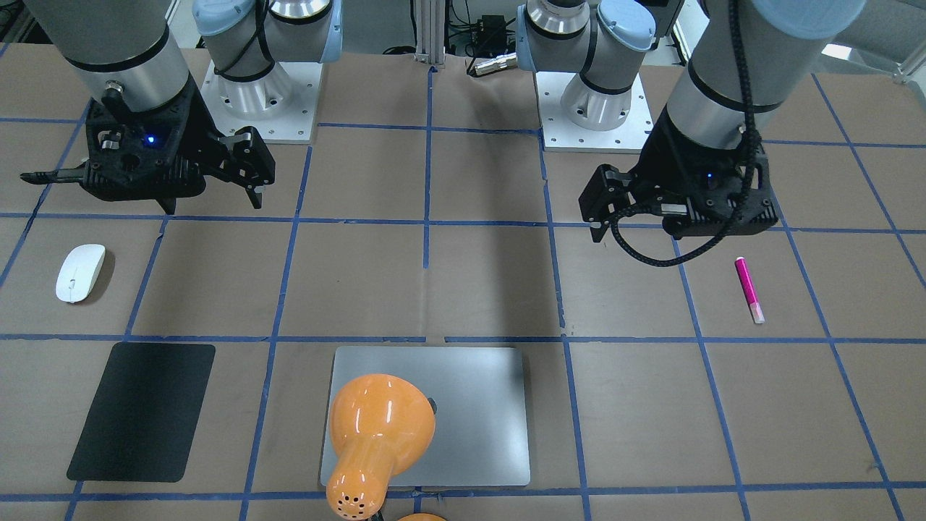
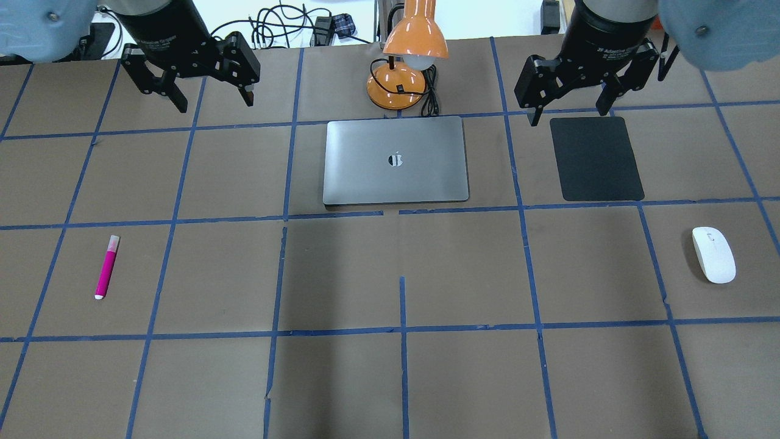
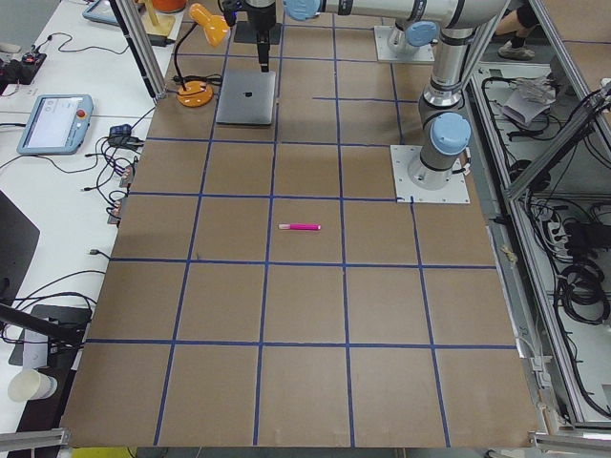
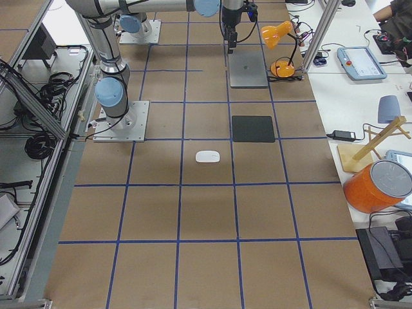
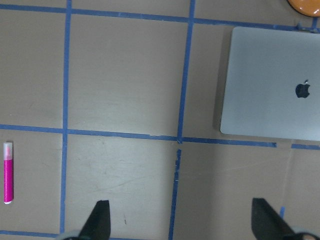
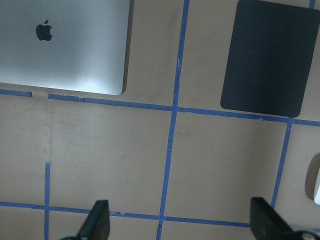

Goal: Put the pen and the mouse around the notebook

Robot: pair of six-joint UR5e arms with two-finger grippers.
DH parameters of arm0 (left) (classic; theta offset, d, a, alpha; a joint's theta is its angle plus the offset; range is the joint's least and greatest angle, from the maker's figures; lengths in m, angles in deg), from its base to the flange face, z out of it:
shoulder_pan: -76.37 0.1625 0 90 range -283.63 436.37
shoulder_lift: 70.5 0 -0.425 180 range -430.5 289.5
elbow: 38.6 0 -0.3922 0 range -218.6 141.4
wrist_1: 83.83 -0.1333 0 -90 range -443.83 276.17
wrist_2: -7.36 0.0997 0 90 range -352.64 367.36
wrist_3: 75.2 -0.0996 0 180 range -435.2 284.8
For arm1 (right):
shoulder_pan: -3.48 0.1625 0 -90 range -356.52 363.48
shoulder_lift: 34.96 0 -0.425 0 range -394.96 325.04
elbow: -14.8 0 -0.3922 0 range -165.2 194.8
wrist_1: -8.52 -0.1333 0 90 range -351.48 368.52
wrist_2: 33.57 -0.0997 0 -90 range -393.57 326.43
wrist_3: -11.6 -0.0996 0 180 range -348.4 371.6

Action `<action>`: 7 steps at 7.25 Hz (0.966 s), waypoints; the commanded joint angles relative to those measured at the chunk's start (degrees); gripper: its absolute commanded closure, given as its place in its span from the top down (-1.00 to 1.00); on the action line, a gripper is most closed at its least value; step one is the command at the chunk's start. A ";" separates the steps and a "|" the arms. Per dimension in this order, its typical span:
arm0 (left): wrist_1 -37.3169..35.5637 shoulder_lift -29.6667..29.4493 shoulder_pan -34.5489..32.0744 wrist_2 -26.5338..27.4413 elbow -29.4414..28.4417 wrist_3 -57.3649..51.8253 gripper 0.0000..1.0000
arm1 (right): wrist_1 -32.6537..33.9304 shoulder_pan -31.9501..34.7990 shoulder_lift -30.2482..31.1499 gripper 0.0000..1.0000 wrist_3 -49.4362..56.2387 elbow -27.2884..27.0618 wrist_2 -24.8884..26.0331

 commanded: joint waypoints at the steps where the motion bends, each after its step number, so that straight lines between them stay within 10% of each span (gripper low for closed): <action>1: 0.08 1.63 -0.71 0.05 1.13 0.20 1.00 | 0.01 0.00 -0.01 1.00 0.00 0.00 -0.05; 7: 0.26 5.86 10.84 0.14 6.82 -16.13 1.00 | -3.82 -1.83 -0.01 1.00 -0.09 -0.26 0.04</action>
